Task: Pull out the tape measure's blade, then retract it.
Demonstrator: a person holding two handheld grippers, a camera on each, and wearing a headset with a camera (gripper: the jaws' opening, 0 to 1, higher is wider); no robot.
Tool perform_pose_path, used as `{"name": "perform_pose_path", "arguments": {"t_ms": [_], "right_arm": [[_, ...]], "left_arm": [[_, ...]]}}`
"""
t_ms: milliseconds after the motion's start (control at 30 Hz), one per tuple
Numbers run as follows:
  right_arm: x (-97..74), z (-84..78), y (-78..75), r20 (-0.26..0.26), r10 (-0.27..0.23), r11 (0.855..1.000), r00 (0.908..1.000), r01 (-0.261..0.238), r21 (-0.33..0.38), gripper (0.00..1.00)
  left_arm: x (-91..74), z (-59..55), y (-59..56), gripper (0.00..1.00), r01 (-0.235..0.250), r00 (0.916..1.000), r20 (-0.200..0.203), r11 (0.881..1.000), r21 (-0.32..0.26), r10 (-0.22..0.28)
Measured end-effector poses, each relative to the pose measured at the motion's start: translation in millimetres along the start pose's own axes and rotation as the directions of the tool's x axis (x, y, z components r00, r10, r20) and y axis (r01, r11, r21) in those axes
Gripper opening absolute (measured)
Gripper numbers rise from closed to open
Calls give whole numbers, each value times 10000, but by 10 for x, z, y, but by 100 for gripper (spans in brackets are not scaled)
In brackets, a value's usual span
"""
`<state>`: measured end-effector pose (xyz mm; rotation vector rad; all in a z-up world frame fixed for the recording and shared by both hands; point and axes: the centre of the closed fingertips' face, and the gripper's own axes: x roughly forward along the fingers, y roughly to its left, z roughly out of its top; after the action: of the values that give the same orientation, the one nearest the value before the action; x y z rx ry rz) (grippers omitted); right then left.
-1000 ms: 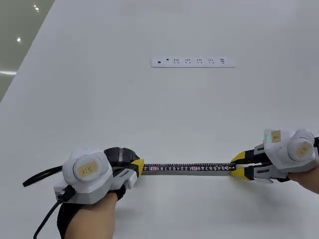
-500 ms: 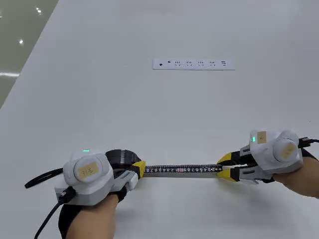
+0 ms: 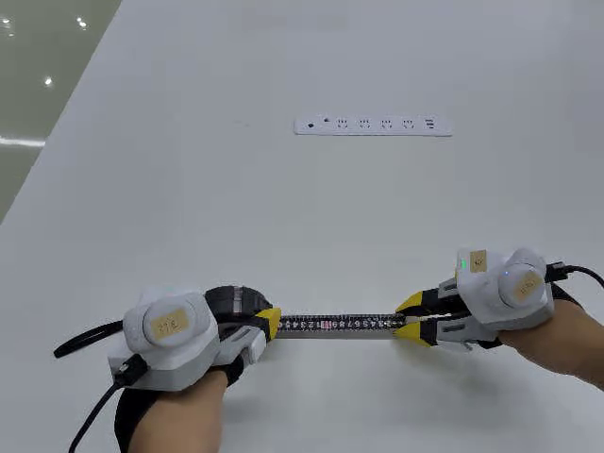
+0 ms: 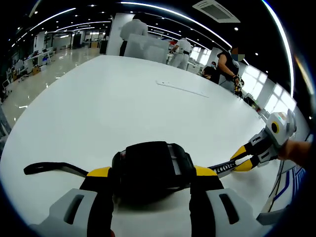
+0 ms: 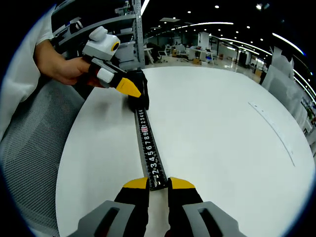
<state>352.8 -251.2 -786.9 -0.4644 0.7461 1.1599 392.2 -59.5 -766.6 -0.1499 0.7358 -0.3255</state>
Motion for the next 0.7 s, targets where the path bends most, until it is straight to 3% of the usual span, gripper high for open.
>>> {"name": "perform_pose_path", "arguments": {"t_ms": [700], "right_arm": [[396, 408, 113, 655, 375, 9993, 9971, -376, 10, 11]], "left_arm": [[-13, 10, 12, 57, 219, 9997, -113, 9994, -284, -222]]}}
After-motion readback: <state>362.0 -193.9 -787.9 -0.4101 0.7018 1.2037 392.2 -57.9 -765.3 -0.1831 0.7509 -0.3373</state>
